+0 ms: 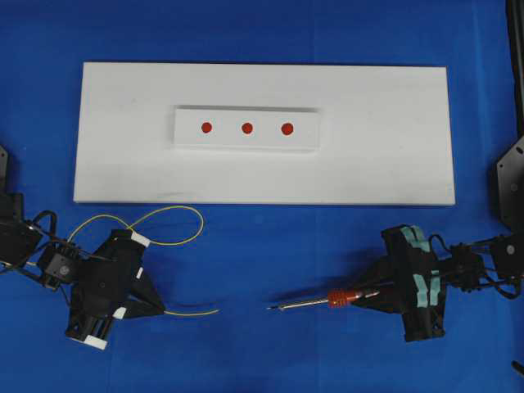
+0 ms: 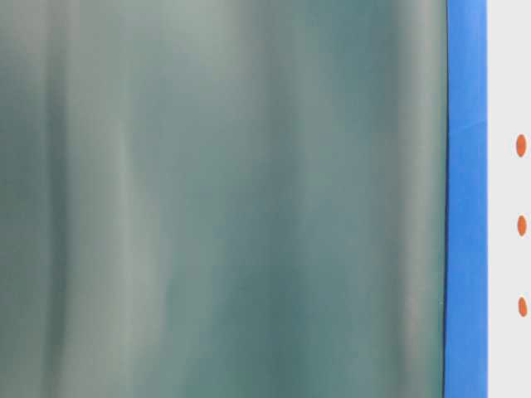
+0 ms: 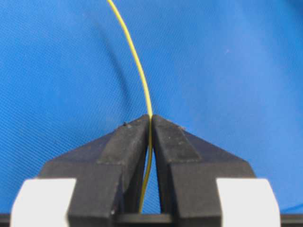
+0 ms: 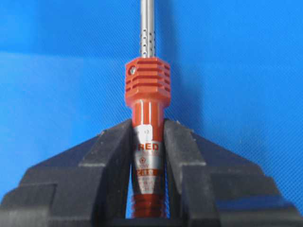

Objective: Touch the tip of the soldering iron to the tip of the solder at the mark.
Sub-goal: 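Lift both held tools and move them over the red-dot strip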

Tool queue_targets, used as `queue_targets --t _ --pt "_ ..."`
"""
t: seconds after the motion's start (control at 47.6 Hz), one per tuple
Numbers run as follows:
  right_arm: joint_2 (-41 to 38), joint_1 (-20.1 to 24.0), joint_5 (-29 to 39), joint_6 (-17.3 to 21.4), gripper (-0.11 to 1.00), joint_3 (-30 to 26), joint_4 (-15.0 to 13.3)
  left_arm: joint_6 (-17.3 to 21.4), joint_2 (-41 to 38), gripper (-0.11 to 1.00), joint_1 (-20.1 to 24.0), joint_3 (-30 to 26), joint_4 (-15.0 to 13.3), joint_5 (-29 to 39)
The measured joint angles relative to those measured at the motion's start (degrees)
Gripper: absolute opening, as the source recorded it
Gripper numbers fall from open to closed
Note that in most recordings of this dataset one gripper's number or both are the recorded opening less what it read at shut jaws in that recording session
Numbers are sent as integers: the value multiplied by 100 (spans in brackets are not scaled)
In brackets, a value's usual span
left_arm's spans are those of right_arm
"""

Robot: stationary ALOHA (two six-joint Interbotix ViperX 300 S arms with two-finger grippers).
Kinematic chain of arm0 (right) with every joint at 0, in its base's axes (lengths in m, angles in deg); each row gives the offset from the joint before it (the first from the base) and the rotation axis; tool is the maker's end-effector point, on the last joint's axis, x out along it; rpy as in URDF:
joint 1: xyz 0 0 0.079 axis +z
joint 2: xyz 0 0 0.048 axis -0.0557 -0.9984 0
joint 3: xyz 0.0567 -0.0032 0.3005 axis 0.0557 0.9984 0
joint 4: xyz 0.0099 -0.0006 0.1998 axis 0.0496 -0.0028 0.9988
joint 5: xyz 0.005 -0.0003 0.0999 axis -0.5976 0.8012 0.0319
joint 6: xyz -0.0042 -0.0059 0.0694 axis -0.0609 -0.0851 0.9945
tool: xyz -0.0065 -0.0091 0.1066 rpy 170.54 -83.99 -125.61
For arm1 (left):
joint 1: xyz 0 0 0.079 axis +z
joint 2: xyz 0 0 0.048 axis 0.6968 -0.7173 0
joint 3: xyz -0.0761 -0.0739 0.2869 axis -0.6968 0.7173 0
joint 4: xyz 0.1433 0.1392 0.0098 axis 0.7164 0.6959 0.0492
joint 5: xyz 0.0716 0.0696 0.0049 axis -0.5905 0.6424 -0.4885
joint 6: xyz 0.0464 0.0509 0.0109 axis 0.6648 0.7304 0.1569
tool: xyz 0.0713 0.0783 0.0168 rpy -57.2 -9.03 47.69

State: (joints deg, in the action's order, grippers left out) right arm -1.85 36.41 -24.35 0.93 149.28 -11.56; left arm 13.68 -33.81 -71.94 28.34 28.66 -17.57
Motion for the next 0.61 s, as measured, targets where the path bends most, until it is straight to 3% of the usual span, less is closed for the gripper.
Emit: queue_targets --t 0.357,0.609 --pt "1652 -747 2118 -659 6 -272 0 -519 1450 4 9 -598 0 2646" --pt "1854 -1239 3041 -879 6 -580 -35 -791 1670 4 53 -782 9 3357"
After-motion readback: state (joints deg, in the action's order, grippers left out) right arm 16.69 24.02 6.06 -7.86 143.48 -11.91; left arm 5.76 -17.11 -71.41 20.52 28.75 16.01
